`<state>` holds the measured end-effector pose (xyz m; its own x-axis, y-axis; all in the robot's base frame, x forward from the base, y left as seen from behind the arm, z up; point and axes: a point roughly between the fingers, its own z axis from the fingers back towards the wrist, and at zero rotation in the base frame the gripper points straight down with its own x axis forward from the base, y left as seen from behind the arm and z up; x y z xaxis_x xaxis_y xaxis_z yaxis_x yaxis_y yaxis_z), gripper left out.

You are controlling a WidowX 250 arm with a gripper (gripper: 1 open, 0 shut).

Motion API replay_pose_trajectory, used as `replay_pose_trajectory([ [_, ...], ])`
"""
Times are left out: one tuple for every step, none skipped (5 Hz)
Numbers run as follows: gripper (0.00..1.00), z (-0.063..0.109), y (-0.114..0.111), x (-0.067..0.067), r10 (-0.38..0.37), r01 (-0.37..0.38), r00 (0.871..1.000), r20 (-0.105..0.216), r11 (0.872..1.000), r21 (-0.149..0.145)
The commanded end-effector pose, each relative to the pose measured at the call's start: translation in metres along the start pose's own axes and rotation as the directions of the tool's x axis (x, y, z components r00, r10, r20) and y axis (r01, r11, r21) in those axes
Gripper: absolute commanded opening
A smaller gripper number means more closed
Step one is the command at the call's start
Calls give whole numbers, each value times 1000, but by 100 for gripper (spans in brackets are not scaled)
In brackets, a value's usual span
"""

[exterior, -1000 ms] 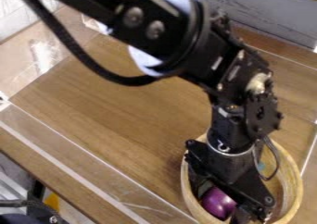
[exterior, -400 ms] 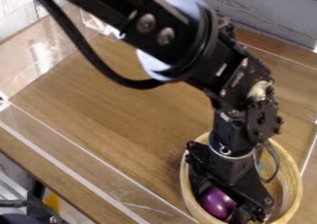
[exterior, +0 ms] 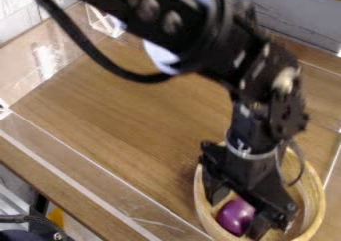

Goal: Remove the purple eggplant from inside the brown bowl and put it on the table

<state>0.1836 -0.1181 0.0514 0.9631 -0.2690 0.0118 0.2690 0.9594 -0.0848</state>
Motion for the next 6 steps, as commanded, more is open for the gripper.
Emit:
replay_pose_trajectory([
  [100, 9, 11, 8, 30, -29, 998, 63, 1000, -11],
  [100, 9, 22, 7, 51, -50, 996, 70, 999, -15],
  [100, 8, 26, 7, 14, -13, 997, 72, 1000, -18],
  [100, 8, 27, 6, -24, 25, 998, 67, 999, -20],
  [100, 10, 17, 5, -77, 79, 995, 58, 997, -21],
  [100, 12, 5, 5, -131, 132, 990, 52, 991, -22],
])
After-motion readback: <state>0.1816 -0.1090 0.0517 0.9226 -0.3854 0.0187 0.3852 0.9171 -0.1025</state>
